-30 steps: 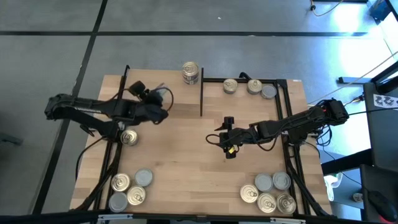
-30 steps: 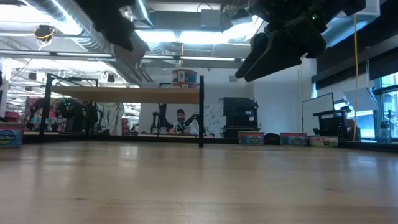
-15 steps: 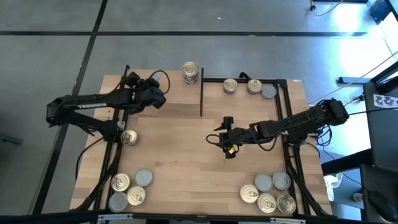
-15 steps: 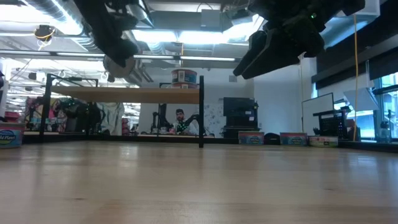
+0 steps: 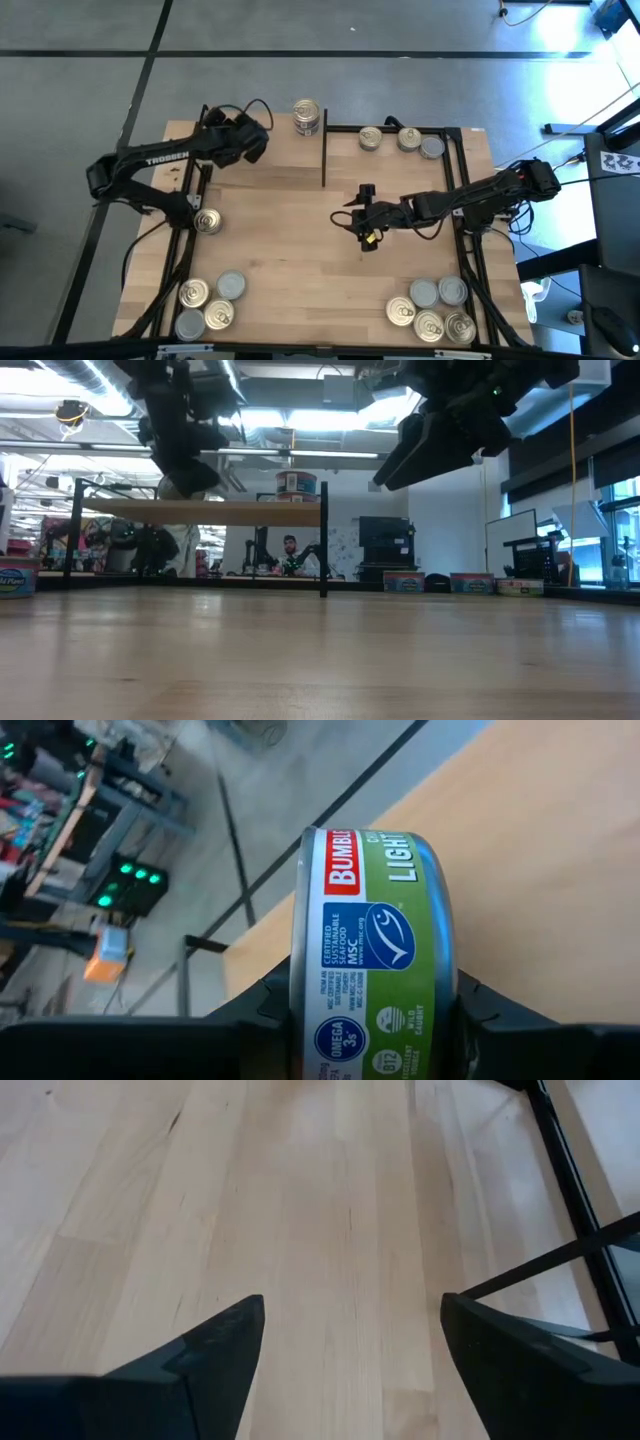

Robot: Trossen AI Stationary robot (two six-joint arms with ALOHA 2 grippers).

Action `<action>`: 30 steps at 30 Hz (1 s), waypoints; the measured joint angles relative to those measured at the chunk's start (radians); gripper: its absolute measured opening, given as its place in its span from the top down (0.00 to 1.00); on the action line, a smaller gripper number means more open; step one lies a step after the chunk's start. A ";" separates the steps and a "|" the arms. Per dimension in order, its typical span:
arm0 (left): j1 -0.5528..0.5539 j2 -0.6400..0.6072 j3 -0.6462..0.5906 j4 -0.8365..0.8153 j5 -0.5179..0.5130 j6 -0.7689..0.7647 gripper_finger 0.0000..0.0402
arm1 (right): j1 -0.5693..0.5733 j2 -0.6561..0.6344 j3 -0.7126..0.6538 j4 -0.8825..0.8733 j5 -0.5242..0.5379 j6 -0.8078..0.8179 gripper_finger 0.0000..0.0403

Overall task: Stack canned seafood by type on shelf
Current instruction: Put the green tuna can on the shelf

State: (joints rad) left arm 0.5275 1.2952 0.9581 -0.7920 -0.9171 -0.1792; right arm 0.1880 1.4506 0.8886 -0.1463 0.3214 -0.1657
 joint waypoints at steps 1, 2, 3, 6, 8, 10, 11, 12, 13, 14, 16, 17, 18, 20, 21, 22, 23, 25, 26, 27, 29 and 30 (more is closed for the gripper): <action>0.015 0.002 0.000 0.003 0.000 0.003 0.69 | 0.000 0.004 0.000 0.002 0.000 0.000 0.24; 0.029 0.003 0.000 0.007 0.000 0.004 0.69 | 0.000 0.008 0.000 0.001 0.000 -0.001 0.24; 0.043 0.003 0.000 0.010 0.001 0.005 0.69 | 0.000 0.014 0.000 -0.001 0.000 -0.001 0.24; 0.087 0.003 0.000 0.020 0.004 0.025 0.69 | 0.000 0.041 0.000 0.014 0.000 -0.006 0.24; 0.115 0.003 0.000 0.027 0.008 0.027 0.68 | 0.000 0.062 0.000 0.023 0.000 -0.017 0.24; 0.139 0.003 0.000 0.027 0.010 0.029 0.66 | 0.001 0.076 0.000 0.025 0.000 -0.026 0.24; 0.152 0.004 0.000 0.026 0.013 0.029 0.65 | 0.001 0.078 0.000 0.023 0.000 -0.027 0.24; 0.161 0.004 0.000 0.024 0.017 0.029 0.65 | 0.001 0.079 0.000 0.025 0.000 -0.027 0.24; 0.169 0.005 0.000 0.022 0.023 0.029 0.64 | 0.001 0.080 0.000 0.031 0.000 -0.026 0.24; 0.177 0.005 0.000 0.019 0.028 0.030 0.64 | 0.001 0.080 0.000 0.035 0.000 -0.026 0.24; 0.189 0.005 0.000 0.019 0.042 0.033 0.63 | 0.001 0.080 0.000 0.036 0.000 -0.026 0.24; 0.195 0.005 0.000 0.021 0.049 0.033 0.63 | 0.001 0.080 0.000 0.037 0.000 -0.026 0.24; 0.200 0.005 0.000 0.022 0.057 0.033 0.63 | 0.001 0.080 0.000 0.037 0.000 -0.026 0.24; 0.208 0.005 -0.001 0.021 0.067 0.039 0.63 | 0.001 0.080 0.000 0.037 0.000 -0.025 0.24; 0.209 0.005 -0.001 0.021 0.069 0.048 0.63 | 0.001 0.080 0.000 0.037 0.000 -0.025 0.24; 0.210 0.005 -0.002 0.020 0.070 0.056 0.62 | 0.001 0.080 0.000 0.037 0.000 -0.025 0.24; 0.209 0.005 -0.002 0.021 0.073 0.065 0.62 | 0.001 0.080 0.000 0.037 0.000 -0.025 0.24; 0.209 0.005 -0.002 0.024 0.082 0.075 0.62 | 0.001 0.080 0.000 0.037 0.000 -0.025 0.24; 0.209 0.005 -0.001 0.025 0.086 0.075 0.62 | 0.001 0.080 0.000 0.037 0.000 -0.024 0.24; 0.209 0.005 -0.001 0.024 0.087 0.076 0.62 | 0.001 0.080 0.000 0.037 0.000 -0.024 0.24; 0.209 0.005 -0.001 0.024 0.088 0.076 0.62 | 0.001 0.080 0.000 0.037 0.000 -0.024 0.24; 0.209 0.005 -0.001 0.024 0.089 0.077 0.62 | 0.001 0.080 0.000 0.037 0.000 -0.024 0.24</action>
State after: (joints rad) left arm 0.7366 1.3006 0.9566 -0.7677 -0.8284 -0.1019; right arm 0.1894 1.5307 0.8883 -0.1089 0.3210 -0.1894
